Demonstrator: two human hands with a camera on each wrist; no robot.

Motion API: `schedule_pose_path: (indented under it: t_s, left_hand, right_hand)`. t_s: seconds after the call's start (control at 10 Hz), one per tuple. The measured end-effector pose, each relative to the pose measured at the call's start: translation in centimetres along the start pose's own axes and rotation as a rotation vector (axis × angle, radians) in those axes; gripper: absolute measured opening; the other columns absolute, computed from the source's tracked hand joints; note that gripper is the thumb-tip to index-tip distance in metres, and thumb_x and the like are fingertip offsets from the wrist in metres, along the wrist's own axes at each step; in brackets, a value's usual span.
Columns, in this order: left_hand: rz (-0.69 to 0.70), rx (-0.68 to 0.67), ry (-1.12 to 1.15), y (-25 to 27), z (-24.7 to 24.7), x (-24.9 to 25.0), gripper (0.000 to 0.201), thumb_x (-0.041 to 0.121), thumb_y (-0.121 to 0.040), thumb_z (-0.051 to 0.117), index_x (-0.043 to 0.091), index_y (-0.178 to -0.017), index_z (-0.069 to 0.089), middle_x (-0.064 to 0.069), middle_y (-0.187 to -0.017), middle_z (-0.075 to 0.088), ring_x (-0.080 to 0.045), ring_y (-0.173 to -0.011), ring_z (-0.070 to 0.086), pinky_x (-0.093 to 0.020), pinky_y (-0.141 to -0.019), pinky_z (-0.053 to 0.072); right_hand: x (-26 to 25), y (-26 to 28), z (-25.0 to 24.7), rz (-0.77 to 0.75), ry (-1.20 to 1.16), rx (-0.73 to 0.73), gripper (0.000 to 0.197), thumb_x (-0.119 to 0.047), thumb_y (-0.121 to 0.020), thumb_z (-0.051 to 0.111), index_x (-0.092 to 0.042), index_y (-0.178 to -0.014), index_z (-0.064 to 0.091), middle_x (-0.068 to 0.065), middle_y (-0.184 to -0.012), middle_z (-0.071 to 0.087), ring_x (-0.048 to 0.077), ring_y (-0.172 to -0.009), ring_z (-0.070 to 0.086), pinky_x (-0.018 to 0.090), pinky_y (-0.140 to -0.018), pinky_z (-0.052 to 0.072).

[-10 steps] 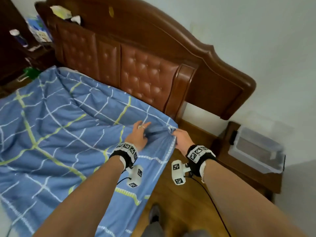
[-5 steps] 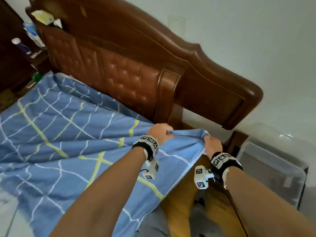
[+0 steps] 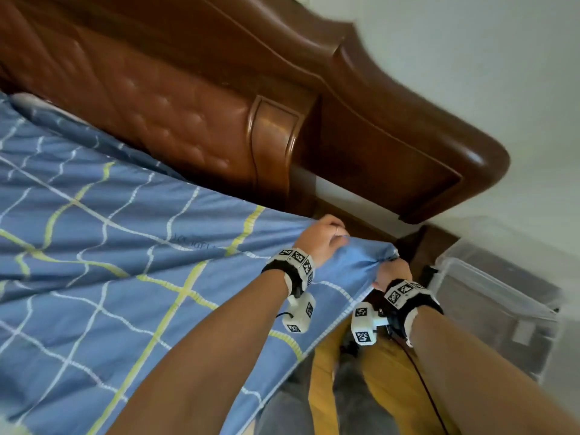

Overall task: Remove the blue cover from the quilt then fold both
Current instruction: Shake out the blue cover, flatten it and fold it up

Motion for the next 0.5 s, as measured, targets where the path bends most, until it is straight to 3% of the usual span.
schedule_pose_path:
  t_s: [0.1,0.2,0.3,0.4,0.5]
  left_hand:
    - [-0.104,-0.24,-0.007,-1.4,3.2,-3.2,0.043,0.007,-0.097,0.052,0.013,-0.14,0.049,-0.007,-0.157,0.028,-0.022,-0.133,0.044,-0.035,-0.111,0.036]
    - [-0.194,-0.243,0.052,-0.1,4.1,-8.0,0.059,0.008,-0.095,0.053,0.015,-0.15,0.032,-0.007,-0.157,0.027,-0.022,-0.144,0.03,-0.041,-0.114,0.032]
    - [-0.314,-0.18,0.041,2.7,3.0,-12.1,0.049,0.009,-0.094,0.053,0.015,-0.142,0.045,-0.009,-0.15,0.035,-0.024,-0.138,0.039,-0.04,-0.11,0.036]
    - [-0.432,-0.15,0.026,4.9,1.6,-15.2,0.039,0.011,-0.095,0.051,0.012,-0.134,0.052,-0.008,-0.147,0.039,-0.025,-0.132,0.045,-0.038,-0.11,0.035]
    - [-0.491,-0.064,0.012,6.2,0.4,-16.8,0.036,0.012,-0.095,0.051,0.014,-0.13,0.056,-0.007,-0.145,0.04,-0.024,-0.131,0.046,-0.035,-0.11,0.035]
  right_hand:
    - [0.1,-1.9,2.8,0.046,0.138,-0.082,0.038,-0.017,-0.104,0.039,-0.003,-0.138,0.048,0.014,-0.141,0.052,0.031,-0.129,0.05,0.035,-0.107,0.043]
    - [-1.0,-1.3,5.4,-0.036,0.651,-0.183,0.044,-0.014,-0.102,0.044,-0.004,-0.145,0.039,0.016,-0.151,0.04,0.035,-0.137,0.04,0.037,-0.107,0.039]
    - [-1.5,0.5,6.7,0.096,0.243,-0.226,0.045,-0.021,-0.095,0.056,-0.001,-0.135,0.052,0.02,-0.138,0.053,0.036,-0.125,0.053,0.031,-0.078,0.049]
    - [-2.1,0.7,8.7,0.074,0.231,-0.32,0.046,-0.024,-0.093,0.06,-0.001,-0.132,0.054,0.019,-0.133,0.056,0.035,-0.122,0.056,0.04,-0.094,0.05]
    - [-3.9,0.7,10.6,-0.015,0.318,-0.372,0.046,-0.029,-0.092,0.06,-0.004,-0.131,0.057,0.017,-0.132,0.058,0.034,-0.121,0.057,0.042,-0.098,0.05]
Point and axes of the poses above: each hand's wrist, its own y-axis away from the middle knuckle, its own z-axis out of the palm, x = y × z, the point moved 6 cm from there along -y, towards the middle knuckle
